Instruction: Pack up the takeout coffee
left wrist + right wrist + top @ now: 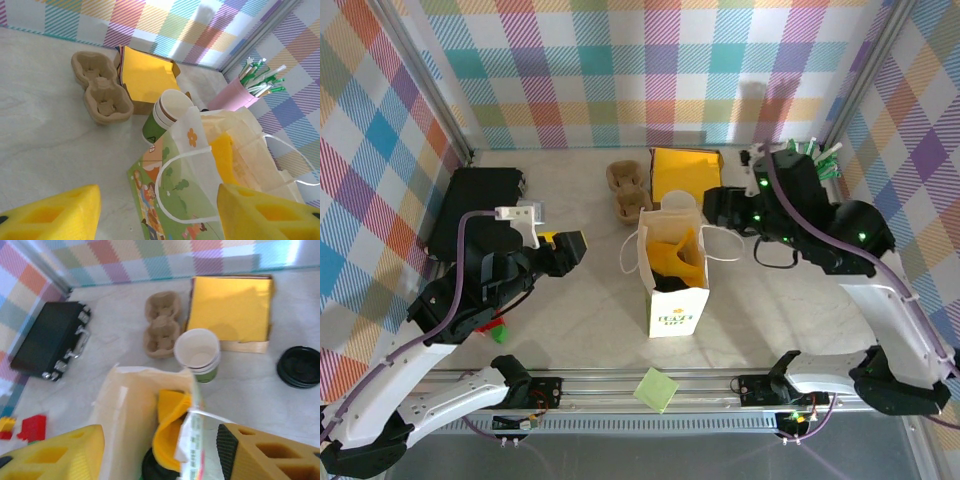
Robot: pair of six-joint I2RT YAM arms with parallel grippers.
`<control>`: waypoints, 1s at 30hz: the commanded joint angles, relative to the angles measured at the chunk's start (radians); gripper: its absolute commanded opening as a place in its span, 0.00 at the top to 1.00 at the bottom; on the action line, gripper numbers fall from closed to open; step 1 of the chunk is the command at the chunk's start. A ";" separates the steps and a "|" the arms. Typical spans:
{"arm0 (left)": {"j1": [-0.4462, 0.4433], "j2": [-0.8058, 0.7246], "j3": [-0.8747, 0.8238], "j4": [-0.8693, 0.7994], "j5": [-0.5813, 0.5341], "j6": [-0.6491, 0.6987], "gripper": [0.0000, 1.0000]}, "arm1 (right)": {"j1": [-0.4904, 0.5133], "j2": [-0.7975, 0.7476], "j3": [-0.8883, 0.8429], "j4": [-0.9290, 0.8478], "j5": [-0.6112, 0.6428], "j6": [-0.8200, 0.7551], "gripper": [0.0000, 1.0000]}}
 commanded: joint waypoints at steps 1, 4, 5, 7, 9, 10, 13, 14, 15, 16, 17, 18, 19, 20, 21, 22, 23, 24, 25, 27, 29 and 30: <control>-0.007 0.021 0.045 -0.003 0.010 0.010 0.37 | -0.091 -0.070 -0.066 0.036 -0.044 -0.017 0.35; -0.008 0.077 0.072 0.005 0.090 -0.012 0.38 | -0.164 -0.130 -0.124 0.041 -0.067 -0.019 0.33; -0.009 0.105 0.085 0.003 0.116 -0.024 0.39 | -0.185 -0.146 -0.142 0.036 -0.071 -0.023 0.33; -0.010 0.155 0.110 -0.003 0.159 -0.051 0.40 | -0.214 -0.171 -0.171 0.027 -0.076 -0.026 0.31; -0.020 0.201 0.125 0.002 0.191 -0.066 0.40 | -0.237 -0.194 -0.212 0.023 -0.074 -0.030 0.29; -0.026 0.215 0.129 0.002 0.194 -0.065 0.41 | -0.245 -0.205 -0.233 0.023 -0.069 -0.031 0.27; -0.030 0.232 0.114 0.015 0.169 -0.059 0.40 | -0.269 -0.252 -0.332 0.036 -0.040 -0.025 0.23; -0.030 0.228 0.099 0.024 0.143 -0.055 0.39 | -0.280 -0.271 -0.372 0.041 -0.025 -0.018 0.21; -0.031 0.220 0.085 0.025 0.101 -0.054 0.38 | -0.290 -0.292 -0.410 0.049 -0.009 -0.010 0.19; -0.031 0.211 0.077 0.024 0.065 -0.049 0.37 | -0.301 -0.311 -0.447 0.057 0.004 -0.002 0.18; -0.031 0.201 0.068 0.023 0.023 -0.043 0.37 | -0.316 -0.333 -0.485 0.063 0.016 0.009 0.17; -0.029 0.187 0.058 0.019 -0.018 -0.041 0.36 | -0.329 -0.356 -0.521 0.073 0.028 0.014 0.17; -0.029 0.174 0.052 0.016 -0.061 -0.041 0.35 | -0.340 -0.375 -0.551 0.084 0.038 0.020 0.16; -0.030 0.160 0.043 0.013 -0.104 -0.036 0.33 | -0.353 -0.397 -0.585 0.095 0.050 0.025 0.15; -0.029 0.145 0.030 0.013 -0.149 -0.027 0.32 | -0.368 -0.414 -0.618 0.109 0.061 0.026 0.15; -0.028 0.129 0.019 0.008 -0.194 -0.024 0.29 | -0.380 -0.428 -0.645 0.118 0.070 0.029 0.13; -0.026 0.113 0.007 0.001 -0.250 -0.021 0.26 | -0.396 -0.442 -0.675 0.132 0.077 0.033 0.12; -0.021 0.098 -0.009 -0.004 -0.304 -0.012 0.24 | -0.408 -0.455 -0.705 0.148 0.081 0.034 0.11; -0.014 0.084 -0.025 -0.007 -0.350 -0.003 0.22 | -0.421 -0.468 -0.741 0.169 0.086 0.034 0.10; 0.008 0.055 -0.059 0.002 -0.415 0.032 0.18 | -0.440 -0.495 -0.809 0.220 0.106 0.032 0.08; 0.043 0.032 -0.093 0.013 -0.453 0.067 0.13 | -0.462 -0.524 -0.872 0.267 0.127 0.033 0.06; 0.069 0.022 -0.112 0.024 -0.465 0.086 0.11 | -0.475 -0.536 -0.904 0.299 0.133 0.029 0.06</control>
